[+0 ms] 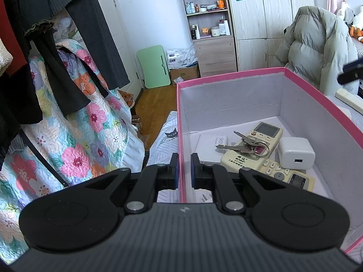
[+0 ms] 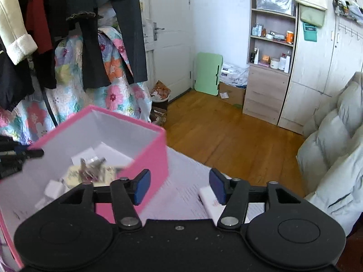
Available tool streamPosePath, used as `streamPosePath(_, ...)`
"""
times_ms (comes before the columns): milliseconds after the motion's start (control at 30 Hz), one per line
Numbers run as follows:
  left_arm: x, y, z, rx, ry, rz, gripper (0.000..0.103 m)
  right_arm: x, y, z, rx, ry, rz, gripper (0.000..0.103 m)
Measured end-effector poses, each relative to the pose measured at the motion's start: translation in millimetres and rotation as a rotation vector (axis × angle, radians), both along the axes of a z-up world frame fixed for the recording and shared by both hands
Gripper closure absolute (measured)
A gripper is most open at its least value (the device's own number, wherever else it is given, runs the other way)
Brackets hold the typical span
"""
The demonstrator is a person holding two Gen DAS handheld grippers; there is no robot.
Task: Organize rigid objects
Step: 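Carry the keys into the pink box and open the right gripper, then move the right gripper to the white power bank and grasp it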
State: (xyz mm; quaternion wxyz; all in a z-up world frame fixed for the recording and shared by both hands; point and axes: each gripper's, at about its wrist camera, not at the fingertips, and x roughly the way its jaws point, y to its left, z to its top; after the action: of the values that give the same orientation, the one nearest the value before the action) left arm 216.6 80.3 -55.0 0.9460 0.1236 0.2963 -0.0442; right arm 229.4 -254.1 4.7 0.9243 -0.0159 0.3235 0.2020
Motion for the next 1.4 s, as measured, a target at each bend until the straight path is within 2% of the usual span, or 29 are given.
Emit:
streamPosePath(167,0,-1,0,0.002,0.0,0.003,0.095,26,-14,-40,-0.079,0.062,0.016,0.03)
streamPosePath(367,0,-3,2,0.01,0.001,0.001,0.095,64,-17,-60,-0.069,0.119,0.08,0.03)
streamPosePath(500,0,-4,3,0.024,0.004,-0.004,0.095,78,-2,-69,-0.203,0.129,0.114,0.03)
streamPosePath(600,0,-6,3,0.04,0.004,-0.008,0.095,92,4,-84,-0.298,0.191,0.107,0.03)
streamPosePath(667,0,-6,3,0.037,0.003,-0.005,0.095,99,-3,-86,-0.241,0.222,0.057,0.025)
streamPosePath(733,1,-6,3,0.033,0.002,0.002,0.095,107,-15,-89,-0.123,0.3,0.001,0.023)
streamPosePath(767,1,-6,3,0.031,0.001,0.001,0.095,106,-15,-88,-0.123,0.287,-0.01,0.025)
streamPosePath(833,1,-6,3,0.031,0.001,0.002,0.095,98,-10,-86,-0.132,0.255,0.017,0.038)
streamPosePath(967,0,-5,3,0.025,0.006,0.004,0.095,79,0,-80,-0.186,0.191,-0.044,0.04)
streamPosePath(1200,1,-4,3,0.032,0.004,0.005,0.095,18,-13,-43,-0.075,-0.007,-0.15,0.041)
streamPosePath(1333,0,-4,3,0.029,-0.006,0.004,0.095,-20,-14,-30,-0.032,-0.062,-0.204,0.041)
streamPosePath(1400,0,-5,3,0.028,-0.006,0.004,0.095,-25,-11,-26,-0.02,-0.079,-0.217,0.041)
